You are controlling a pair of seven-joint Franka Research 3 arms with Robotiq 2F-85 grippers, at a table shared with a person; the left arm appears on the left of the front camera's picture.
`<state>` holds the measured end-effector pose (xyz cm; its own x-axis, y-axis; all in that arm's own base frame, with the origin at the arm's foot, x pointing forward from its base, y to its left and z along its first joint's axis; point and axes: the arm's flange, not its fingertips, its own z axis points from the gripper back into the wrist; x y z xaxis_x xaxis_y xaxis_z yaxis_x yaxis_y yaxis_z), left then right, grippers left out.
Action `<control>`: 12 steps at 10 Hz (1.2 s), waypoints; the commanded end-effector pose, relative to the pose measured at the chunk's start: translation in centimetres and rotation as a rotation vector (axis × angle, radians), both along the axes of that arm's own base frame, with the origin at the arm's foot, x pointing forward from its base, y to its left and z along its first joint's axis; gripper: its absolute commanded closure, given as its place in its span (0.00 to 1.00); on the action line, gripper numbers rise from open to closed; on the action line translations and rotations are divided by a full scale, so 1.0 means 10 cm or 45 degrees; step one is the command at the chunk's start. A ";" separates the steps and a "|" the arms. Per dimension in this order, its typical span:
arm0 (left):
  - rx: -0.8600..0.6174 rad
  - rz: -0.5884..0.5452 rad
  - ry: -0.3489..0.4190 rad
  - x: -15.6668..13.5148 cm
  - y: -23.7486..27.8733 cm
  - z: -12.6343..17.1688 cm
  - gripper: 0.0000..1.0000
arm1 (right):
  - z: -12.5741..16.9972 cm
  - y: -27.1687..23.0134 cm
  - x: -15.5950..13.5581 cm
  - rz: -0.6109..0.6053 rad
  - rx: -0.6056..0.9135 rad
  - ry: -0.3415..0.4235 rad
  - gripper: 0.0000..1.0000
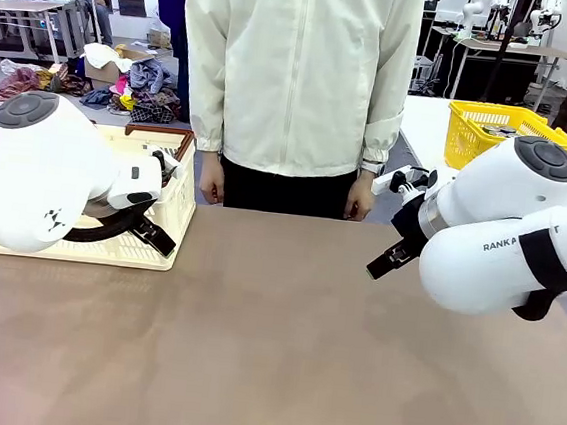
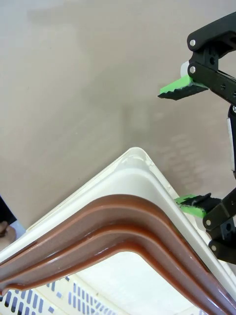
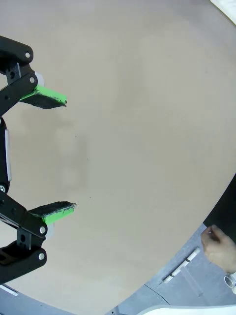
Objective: Place the drinks into the Shopping basket.
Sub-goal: Pick up one drink and place it into the Shopping basket.
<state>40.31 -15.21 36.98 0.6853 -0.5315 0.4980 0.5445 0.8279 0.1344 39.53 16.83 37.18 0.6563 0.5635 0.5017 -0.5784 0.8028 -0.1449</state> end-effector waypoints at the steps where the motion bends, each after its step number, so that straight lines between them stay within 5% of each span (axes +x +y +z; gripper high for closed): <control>1: -0.001 0.000 -0.003 0.00 0.00 0.01 0.00 | 0.00 0.00 0.00 -0.001 0.001 0.000 0.00; 5: 0.000 0.000 0.000 0.00 0.00 0.00 0.00 | 0.00 0.00 0.00 0.000 0.000 0.000 0.00; 6: -0.021 -0.047 0.105 -0.04 -0.01 0.10 0.00 | 0.03 -0.05 0.01 -0.058 -0.019 0.152 0.00; 8: -0.011 0.126 0.675 -0.19 -0.10 0.31 0.00 | 0.18 -0.21 -0.02 -0.202 0.113 0.683 0.00; 9: -0.023 0.082 0.850 -0.31 -0.07 0.43 0.00 | 0.33 -0.33 -0.07 -0.239 0.246 0.775 0.00; 10: -0.123 0.029 0.903 -0.41 0.05 0.62 0.00 | 0.51 -0.53 -0.19 -0.173 0.391 0.848 0.00; 11: -0.401 -0.008 0.937 -0.45 0.36 0.97 0.00 | 0.76 -0.89 -0.37 0.061 0.650 0.929 0.00; 12: -0.653 -0.042 0.968 -0.44 0.75 1.25 0.00 | 0.94 -1.29 -0.50 0.010 0.811 0.909 0.00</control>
